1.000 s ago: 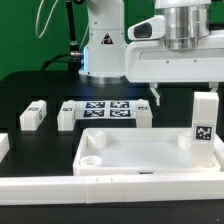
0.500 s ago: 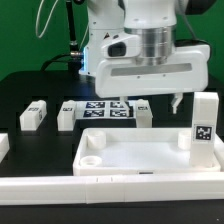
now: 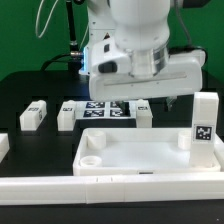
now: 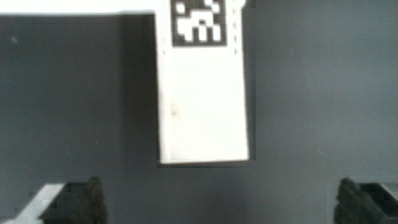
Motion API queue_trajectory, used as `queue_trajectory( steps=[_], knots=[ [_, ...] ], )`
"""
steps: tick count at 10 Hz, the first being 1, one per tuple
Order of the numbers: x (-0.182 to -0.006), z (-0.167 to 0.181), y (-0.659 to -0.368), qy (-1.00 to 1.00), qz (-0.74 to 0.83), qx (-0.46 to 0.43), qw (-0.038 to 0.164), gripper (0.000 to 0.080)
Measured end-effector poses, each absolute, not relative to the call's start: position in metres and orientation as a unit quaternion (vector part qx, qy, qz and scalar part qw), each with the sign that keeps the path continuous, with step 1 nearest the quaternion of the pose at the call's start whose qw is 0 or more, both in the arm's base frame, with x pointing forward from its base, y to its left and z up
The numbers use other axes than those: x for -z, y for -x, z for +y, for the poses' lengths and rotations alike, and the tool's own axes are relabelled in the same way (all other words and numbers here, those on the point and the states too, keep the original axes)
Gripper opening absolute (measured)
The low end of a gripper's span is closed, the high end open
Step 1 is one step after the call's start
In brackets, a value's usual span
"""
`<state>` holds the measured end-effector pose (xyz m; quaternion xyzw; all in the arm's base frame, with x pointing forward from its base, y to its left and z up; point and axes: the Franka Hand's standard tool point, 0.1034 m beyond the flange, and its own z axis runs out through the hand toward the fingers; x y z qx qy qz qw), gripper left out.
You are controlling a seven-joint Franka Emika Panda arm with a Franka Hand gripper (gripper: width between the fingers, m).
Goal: Assemble desk
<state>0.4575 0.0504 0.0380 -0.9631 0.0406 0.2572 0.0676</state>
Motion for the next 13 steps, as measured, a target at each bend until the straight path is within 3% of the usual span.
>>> queue_trajectory(
  steps=[4,6,9,11,13],
  knots=[
    [-0.034,0.058,-0.452,0.915,0.047,-0.392,0.077,0.0649],
    [-0.030,0.057,-0.452,0.915,0.049,-0.394,0.075,0.0649],
    [-0.013,0.056,-0.422,0.888,0.082,-0.450,0.049,0.0649],
    [-0.009,0.056,-0.420,0.885,0.087,-0.454,0.046,0.0649],
    [-0.009,0.056,-0.420,0.886,0.088,-0.454,0.046,0.0388]
  ],
)
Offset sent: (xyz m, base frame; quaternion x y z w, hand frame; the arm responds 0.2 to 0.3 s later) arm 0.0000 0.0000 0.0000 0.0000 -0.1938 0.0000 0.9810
